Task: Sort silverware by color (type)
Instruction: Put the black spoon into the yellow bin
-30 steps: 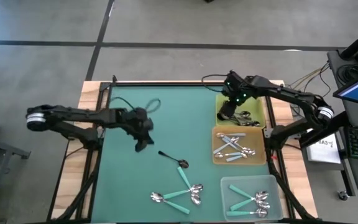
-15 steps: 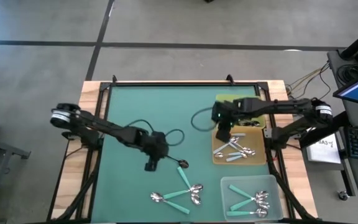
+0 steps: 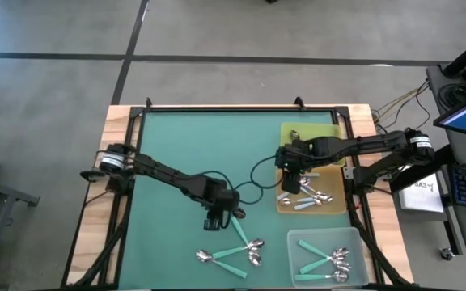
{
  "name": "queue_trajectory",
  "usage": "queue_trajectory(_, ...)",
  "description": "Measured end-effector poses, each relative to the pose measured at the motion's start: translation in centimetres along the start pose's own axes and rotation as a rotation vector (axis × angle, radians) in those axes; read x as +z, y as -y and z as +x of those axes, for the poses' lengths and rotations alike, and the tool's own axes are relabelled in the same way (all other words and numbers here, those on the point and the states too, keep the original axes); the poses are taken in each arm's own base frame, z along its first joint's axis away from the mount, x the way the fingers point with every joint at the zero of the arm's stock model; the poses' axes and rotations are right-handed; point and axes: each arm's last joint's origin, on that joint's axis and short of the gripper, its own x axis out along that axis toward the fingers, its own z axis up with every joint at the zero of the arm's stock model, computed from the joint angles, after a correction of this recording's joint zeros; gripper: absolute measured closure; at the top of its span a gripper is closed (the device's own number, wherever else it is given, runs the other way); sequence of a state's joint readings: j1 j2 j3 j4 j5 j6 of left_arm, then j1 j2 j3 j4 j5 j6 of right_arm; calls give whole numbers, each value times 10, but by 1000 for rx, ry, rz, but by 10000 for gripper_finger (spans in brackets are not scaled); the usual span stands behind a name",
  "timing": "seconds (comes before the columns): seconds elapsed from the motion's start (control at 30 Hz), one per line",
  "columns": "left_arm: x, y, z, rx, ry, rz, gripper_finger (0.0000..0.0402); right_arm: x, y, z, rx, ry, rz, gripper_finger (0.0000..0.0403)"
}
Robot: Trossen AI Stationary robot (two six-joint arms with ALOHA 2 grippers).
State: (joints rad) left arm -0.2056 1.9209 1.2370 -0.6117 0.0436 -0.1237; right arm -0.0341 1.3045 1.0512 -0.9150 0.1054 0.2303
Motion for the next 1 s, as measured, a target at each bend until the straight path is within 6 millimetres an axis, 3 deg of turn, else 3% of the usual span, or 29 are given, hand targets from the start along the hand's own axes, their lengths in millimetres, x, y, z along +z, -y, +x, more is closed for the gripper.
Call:
queue_trajectory(0.27,13,11,-2,-6,27,184,259,0,0,0,-1,-1,6,254)
queue_trajectory(0.57,6,1,11,56,41,248,260,-1,1,2,-21,6,7,254)
queue_trajectory(1.0,11,-3,4,120,48,345,260,-17,3,20,-43,-65,-2,255)
